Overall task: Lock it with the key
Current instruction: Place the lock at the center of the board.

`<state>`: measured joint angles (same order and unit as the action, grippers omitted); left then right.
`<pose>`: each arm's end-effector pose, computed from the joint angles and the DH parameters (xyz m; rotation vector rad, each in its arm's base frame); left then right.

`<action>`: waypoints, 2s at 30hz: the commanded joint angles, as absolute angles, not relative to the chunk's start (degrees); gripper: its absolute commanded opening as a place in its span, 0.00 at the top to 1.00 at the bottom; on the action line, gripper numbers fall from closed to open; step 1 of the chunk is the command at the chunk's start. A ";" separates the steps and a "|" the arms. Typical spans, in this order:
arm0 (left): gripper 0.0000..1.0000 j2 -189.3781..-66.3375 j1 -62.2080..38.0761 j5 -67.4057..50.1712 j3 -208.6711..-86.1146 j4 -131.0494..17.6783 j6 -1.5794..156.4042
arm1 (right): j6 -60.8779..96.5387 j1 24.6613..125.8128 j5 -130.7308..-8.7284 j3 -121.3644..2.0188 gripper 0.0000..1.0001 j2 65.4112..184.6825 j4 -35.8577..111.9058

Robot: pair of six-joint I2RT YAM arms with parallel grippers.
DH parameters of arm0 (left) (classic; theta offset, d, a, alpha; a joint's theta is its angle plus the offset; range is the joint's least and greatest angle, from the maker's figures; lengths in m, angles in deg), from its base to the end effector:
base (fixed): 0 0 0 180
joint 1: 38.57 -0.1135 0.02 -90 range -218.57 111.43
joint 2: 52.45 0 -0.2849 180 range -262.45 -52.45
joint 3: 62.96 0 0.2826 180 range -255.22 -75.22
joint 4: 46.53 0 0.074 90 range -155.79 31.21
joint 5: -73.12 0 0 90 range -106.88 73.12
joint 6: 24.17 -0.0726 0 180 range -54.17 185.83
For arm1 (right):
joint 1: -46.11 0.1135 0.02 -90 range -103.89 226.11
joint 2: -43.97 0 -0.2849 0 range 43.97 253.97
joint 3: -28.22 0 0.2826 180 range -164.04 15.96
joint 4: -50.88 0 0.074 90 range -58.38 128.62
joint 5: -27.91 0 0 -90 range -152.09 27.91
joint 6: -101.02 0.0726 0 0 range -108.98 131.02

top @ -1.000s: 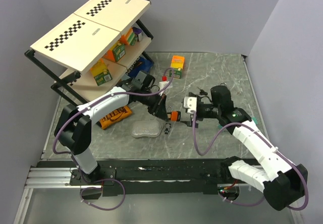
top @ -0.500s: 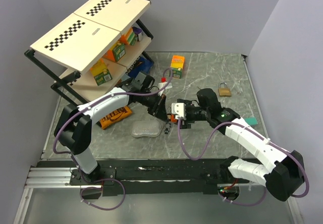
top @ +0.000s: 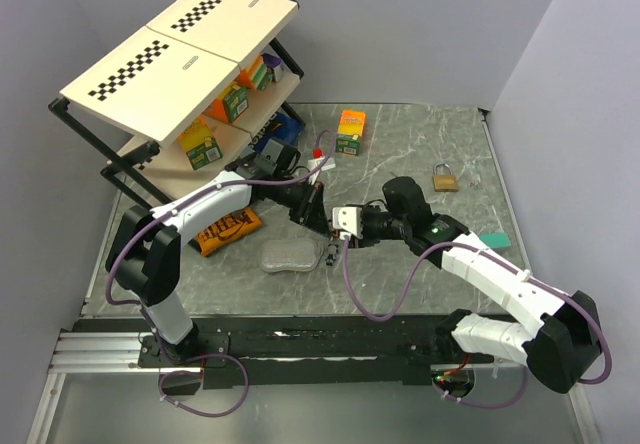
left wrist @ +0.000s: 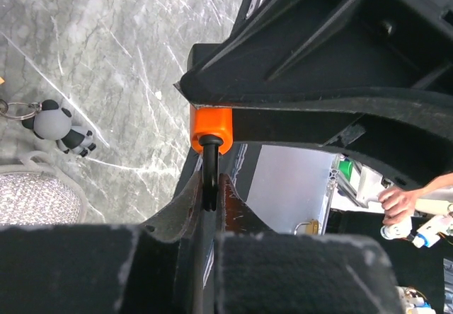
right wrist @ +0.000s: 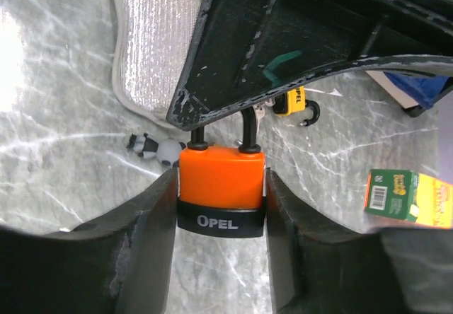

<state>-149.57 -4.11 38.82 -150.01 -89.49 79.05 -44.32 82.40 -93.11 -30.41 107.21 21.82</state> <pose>0.2981 -0.2773 0.2550 0.8991 2.3873 -1.5535 0.2090 0.1999 0.2697 -1.6951 1.2196 0.3823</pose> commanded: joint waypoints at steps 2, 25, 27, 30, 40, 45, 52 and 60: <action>0.82 -147.55 -4.38 41.83 -150.28 -87.79 78.32 | -40.77 82.94 -91.97 -31.58 0.80 108.56 25.88; 0.04 -115.47 -7.10 3.00 -127.17 -49.66 58.37 | 13.02 56.39 -82.39 -62.87 1.00 139.14 9.09; 0.04 -116.51 -7.10 0.19 -128.04 -50.17 56.96 | 16.27 56.66 -80.56 -64.02 1.00 141.95 9.09; 0.04 -120.11 -7.10 -0.35 -133.82 -58.59 56.78 | 17.69 57.44 -77.31 -64.63 1.00 145.21 9.79; 0.04 -119.95 -7.10 -0.34 -132.00 -59.84 62.75 | 19.36 58.15 -71.85 -67.53 1.00 154.79 13.66; 0.04 -122.06 -7.19 -1.76 -133.58 -62.83 65.30 | 20.68 58.24 -71.05 -69.99 0.92 157.78 14.10; 0.04 -123.99 -7.19 -1.32 -134.46 -65.90 68.38 | 22.79 58.68 -69.91 -72.63 0.86 161.56 13.57; 0.04 -126.28 -7.19 -1.85 -134.64 -66.79 71.02 | 24.29 59.03 -67.01 -74.48 0.61 162.97 12.60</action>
